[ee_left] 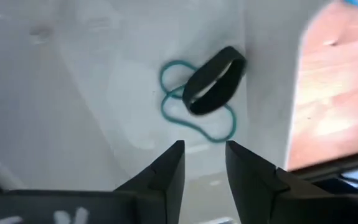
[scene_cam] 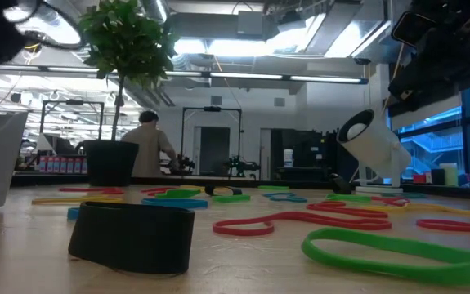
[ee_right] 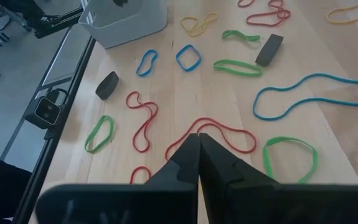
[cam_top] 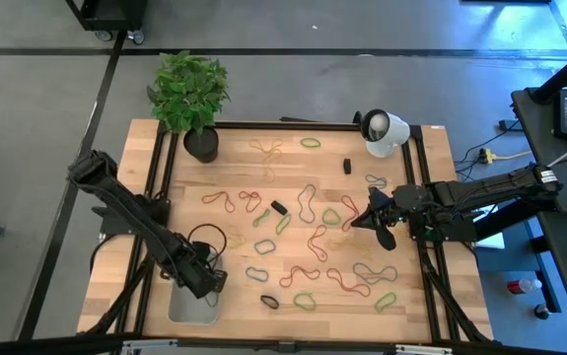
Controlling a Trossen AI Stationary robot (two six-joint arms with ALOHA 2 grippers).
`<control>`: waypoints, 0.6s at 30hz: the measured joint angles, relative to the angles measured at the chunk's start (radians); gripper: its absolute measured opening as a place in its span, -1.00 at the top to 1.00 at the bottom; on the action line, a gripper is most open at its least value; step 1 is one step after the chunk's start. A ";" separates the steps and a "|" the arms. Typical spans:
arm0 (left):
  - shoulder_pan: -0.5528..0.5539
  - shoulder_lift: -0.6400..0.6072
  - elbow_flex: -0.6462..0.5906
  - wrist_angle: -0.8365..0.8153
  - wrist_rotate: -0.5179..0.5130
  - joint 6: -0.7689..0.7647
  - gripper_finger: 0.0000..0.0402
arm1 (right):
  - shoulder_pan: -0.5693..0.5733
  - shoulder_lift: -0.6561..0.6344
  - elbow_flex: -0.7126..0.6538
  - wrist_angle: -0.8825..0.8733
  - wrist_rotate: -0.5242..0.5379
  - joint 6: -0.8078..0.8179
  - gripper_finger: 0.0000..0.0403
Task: Pick and place rubber bands into bin
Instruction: Put the yellow rubber band into the bin
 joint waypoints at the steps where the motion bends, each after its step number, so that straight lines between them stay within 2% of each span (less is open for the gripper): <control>1: 0.000 -0.017 0.010 -0.028 -0.009 0.000 0.49 | 0.000 0.000 0.000 0.005 0.001 0.000 0.96; 7: 0.006 -0.136 0.057 -0.199 -0.140 0.044 0.67 | 0.000 0.000 0.000 0.020 0.066 -0.030 0.96; 11: 0.034 -0.217 0.063 -0.267 -0.248 0.135 0.85 | 0.000 0.000 0.000 0.043 0.130 -0.026 0.96; 15: 0.101 -0.277 0.063 -0.322 -0.327 0.299 0.98 | 0.000 0.002 0.000 0.097 0.138 -0.025 0.96; 18: 0.184 -0.310 0.056 -0.326 -0.366 0.508 0.99 | 0.000 0.021 0.000 0.135 0.172 -0.019 0.97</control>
